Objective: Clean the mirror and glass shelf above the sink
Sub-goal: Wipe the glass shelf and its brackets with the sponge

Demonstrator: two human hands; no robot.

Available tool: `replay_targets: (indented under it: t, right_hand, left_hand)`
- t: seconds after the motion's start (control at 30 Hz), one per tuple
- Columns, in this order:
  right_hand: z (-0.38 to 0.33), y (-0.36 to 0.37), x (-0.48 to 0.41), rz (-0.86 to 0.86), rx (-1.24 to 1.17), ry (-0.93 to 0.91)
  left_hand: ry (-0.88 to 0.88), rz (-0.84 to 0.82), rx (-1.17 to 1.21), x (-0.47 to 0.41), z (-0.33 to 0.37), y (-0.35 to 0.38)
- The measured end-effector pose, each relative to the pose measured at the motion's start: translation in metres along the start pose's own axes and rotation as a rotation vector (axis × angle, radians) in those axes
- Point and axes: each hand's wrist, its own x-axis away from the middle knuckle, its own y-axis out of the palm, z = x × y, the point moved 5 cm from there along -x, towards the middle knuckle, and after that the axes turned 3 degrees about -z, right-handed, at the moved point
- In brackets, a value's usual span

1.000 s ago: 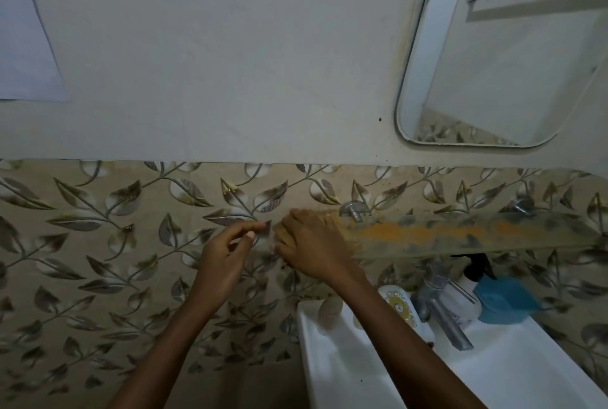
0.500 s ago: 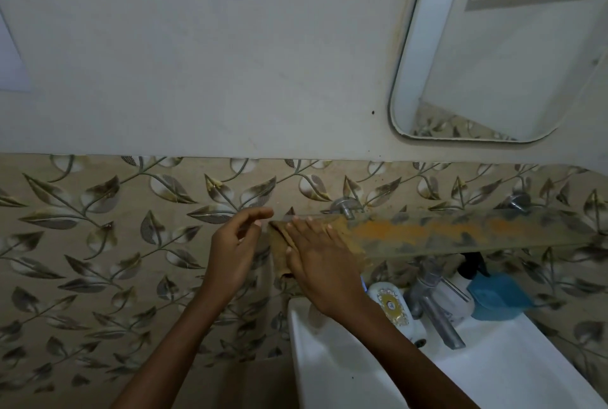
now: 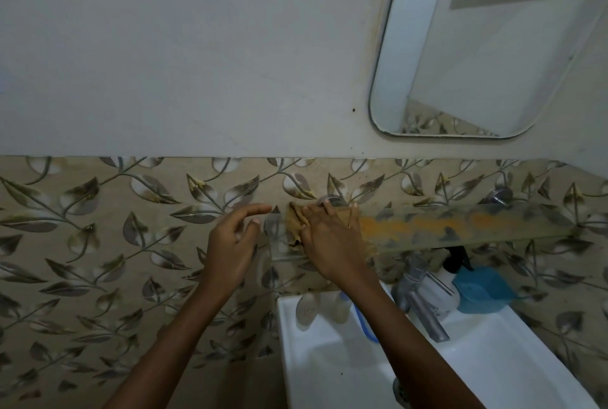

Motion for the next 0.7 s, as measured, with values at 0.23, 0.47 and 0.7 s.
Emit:
replay_targets:
  t: [0.23, 0.47, 0.7]
  right_hand:
    - [0.019, 0.001, 0.011, 0.051, -0.017, 0.048]
    - [0.032, -0.005, 0.022, 0.229, -0.119, 0.005]
    - [0.070, -0.030, 0.028, 0.466, -0.454, 0.239]
  left_hand:
    - [0.013, -0.009, 0.007, 0.005, 0.006, 0.012]
    - [0.007, -0.012, 0.015, 0.008, 0.009, 0.013]
    - [-0.004, -0.018, 0.006, 0.008, 0.011, 0.012]
